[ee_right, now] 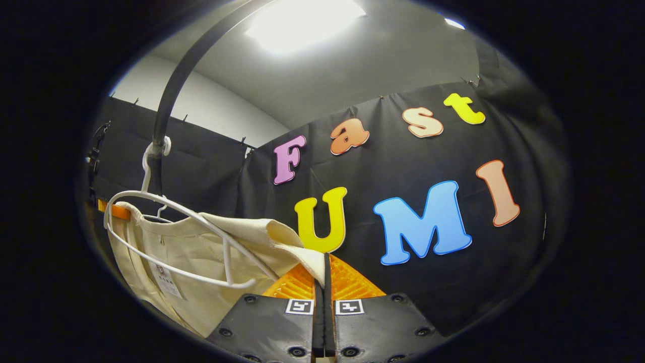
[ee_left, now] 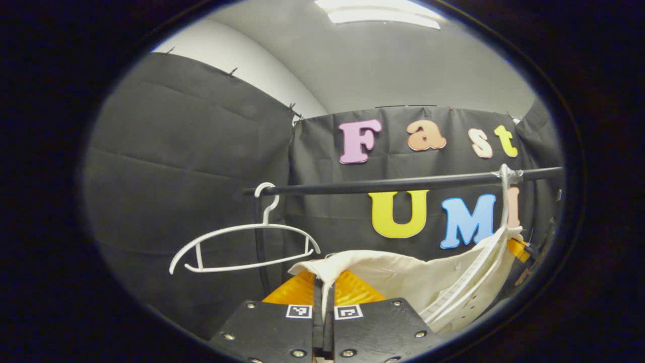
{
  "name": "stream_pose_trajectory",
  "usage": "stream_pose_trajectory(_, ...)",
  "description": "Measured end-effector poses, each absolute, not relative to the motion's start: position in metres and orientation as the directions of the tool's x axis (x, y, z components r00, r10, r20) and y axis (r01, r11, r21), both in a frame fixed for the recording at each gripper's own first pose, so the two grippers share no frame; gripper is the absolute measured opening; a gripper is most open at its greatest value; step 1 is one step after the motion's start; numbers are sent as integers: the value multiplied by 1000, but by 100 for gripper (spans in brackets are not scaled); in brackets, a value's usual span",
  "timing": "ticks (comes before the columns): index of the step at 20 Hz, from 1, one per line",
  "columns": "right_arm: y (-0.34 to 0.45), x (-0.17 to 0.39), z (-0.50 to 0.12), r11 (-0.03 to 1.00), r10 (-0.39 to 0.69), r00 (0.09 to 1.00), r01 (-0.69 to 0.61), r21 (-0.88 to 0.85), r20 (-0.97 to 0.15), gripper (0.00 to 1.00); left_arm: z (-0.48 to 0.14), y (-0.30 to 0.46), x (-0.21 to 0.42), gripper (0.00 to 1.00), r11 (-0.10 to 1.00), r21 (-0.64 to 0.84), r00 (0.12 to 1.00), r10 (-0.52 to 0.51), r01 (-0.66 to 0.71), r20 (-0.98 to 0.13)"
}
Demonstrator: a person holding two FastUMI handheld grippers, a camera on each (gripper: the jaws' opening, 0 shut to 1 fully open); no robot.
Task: Grasp the clothes on the hanger with both hands and then place them into the laundry hamper below.
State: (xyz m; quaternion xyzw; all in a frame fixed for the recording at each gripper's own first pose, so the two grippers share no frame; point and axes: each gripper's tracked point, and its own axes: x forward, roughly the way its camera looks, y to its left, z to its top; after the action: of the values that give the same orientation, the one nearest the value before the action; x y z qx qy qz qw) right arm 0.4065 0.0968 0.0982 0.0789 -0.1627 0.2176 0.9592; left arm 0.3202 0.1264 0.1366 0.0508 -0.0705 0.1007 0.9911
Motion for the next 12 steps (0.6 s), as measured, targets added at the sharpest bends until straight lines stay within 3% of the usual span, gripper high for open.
stream_pose_trajectory(2,97,415,93,904,372,862,-420,75,346,1,130,126,337,1,978,126,982,155,-168,110)
stream_pose_trajectory(5,102,430,71,910,368,886,-405,85,282,0,114,125,361,2,989,72,990,121,-126,72)
stream_pose_trajectory(12,102,409,20,942,325,931,-334,28,164,1,46,145,348,1,997,-30,998,65,-65,-18)
